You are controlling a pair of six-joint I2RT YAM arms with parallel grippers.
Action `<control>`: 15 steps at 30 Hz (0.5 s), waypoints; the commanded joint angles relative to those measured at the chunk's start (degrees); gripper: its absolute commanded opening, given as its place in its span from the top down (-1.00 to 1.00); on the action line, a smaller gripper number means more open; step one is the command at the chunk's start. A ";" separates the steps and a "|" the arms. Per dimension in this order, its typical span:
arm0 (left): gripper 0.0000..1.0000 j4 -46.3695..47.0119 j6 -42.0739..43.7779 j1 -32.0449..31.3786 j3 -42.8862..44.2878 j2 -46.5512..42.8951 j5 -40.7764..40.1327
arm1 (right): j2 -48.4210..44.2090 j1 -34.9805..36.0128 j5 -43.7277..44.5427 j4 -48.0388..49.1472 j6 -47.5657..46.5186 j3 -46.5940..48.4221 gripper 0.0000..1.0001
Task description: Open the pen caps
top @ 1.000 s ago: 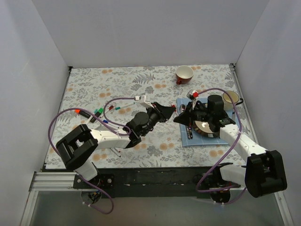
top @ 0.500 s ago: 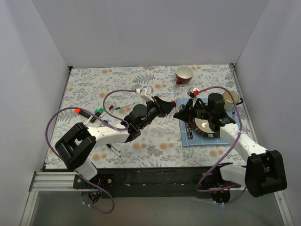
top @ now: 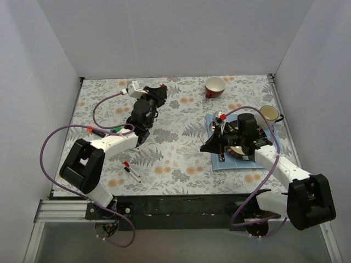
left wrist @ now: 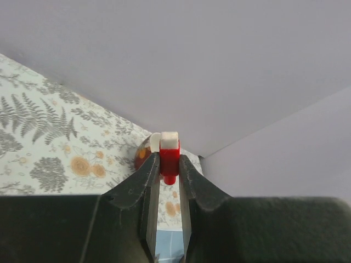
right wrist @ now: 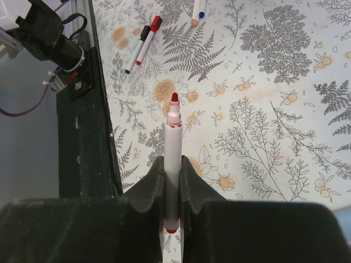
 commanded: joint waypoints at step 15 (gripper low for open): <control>1.00 -46.92 -1.98 36.98 28.71 25.72 22.45 | -4.03 0.13 4.30 -9.79 -15.84 3.80 0.97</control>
